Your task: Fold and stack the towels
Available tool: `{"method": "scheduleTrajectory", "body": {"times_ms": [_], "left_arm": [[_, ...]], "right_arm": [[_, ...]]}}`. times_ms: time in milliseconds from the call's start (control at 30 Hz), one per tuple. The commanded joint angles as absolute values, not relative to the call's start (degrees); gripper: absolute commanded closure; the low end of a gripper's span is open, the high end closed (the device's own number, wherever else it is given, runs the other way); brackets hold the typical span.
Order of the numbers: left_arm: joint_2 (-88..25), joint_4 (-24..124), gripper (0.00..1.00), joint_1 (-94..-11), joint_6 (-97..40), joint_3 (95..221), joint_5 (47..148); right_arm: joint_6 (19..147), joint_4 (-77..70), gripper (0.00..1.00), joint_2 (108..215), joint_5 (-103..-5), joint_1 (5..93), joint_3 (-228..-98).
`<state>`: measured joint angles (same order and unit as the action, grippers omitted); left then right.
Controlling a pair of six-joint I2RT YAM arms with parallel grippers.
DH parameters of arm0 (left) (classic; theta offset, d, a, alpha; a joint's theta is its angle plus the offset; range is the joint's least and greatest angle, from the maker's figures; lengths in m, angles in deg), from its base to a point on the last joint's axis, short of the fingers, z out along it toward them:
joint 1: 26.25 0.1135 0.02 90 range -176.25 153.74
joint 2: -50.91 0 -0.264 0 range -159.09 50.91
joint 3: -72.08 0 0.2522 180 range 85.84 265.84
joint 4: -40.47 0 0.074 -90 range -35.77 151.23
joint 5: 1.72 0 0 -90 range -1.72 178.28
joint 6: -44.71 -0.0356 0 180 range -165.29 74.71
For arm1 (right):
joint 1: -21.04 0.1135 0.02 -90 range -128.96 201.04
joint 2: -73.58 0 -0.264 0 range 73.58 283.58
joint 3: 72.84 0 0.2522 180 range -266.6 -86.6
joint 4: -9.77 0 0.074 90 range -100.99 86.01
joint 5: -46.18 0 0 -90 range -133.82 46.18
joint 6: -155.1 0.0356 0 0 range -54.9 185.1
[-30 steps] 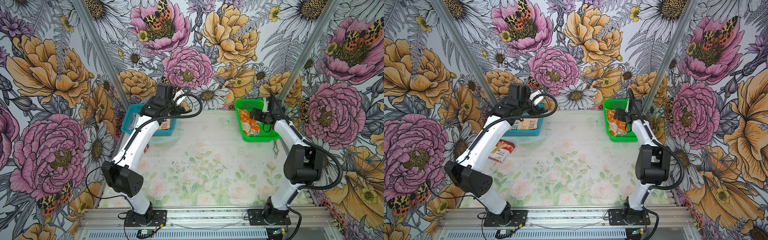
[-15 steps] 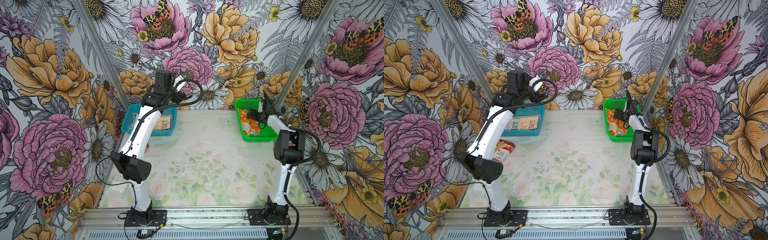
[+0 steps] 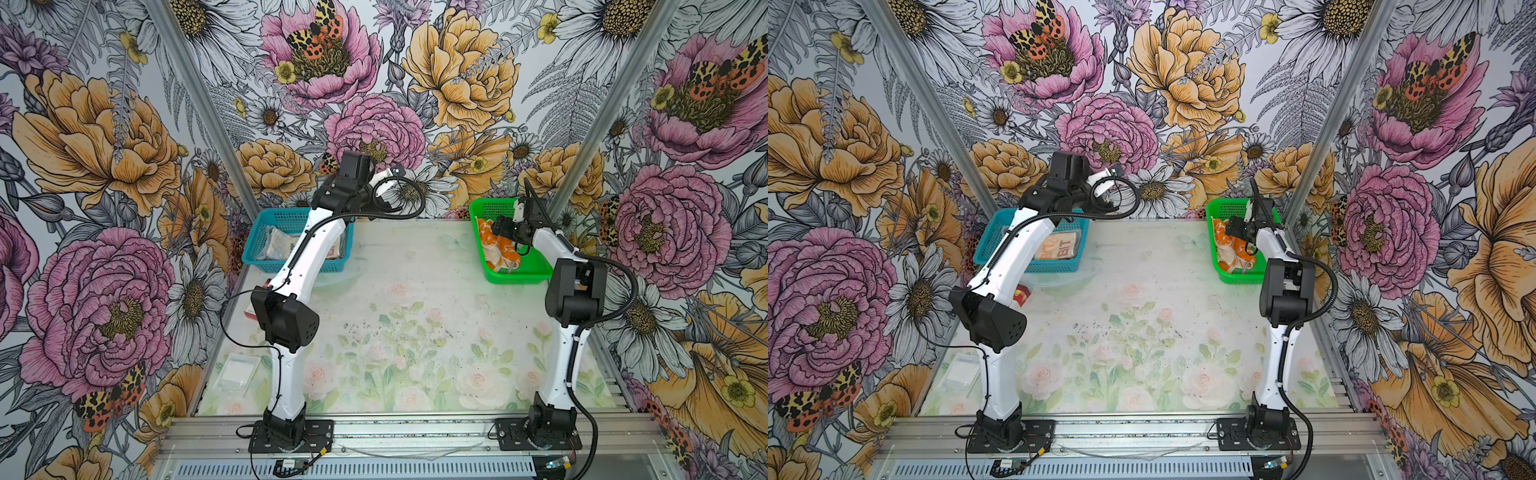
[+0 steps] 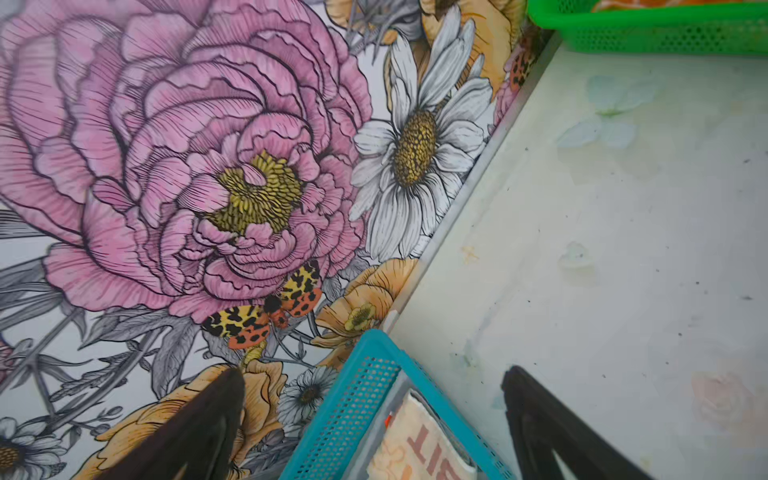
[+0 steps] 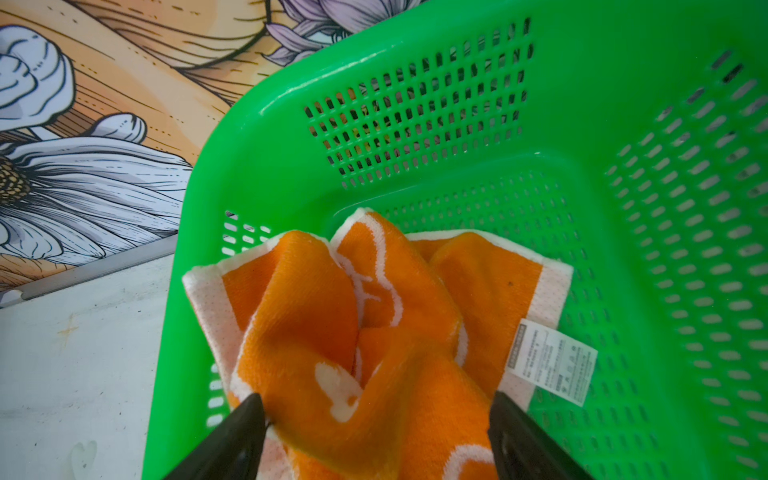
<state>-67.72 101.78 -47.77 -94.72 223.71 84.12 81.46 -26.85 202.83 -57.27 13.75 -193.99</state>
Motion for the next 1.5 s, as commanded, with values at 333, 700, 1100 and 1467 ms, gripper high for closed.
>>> {"method": "scheduleTrajectory", "body": {"times_ms": [333, 700, 1100, 1467], "left_arm": [[-49.7, 79.8, 0.02, -47.7, -106.7, 191.4, 63.4], [-19.2, 73.4, 0.02, -48.2, -98.9, 164.6, 73.3], [-28.1, 83.7, 0.02, -60.6, -68.1, 166.1, 72.5], [-25.2, 80.4, 0.02, -68.8, -56.2, 157.4, 67.1]], "right_arm": [[78.4, -26.3, 0.15, 197.7, -57.9, 13.5, -189.7], [78.8, -26.2, 0.15, 200.8, -59.2, 13.5, -192.6], [79.1, -27.7, 0.18, 205.3, -59.2, 14.8, -196.7], [78.7, -29.7, 1.00, 207.1, -61.0, 16.9, -201.5]]}}
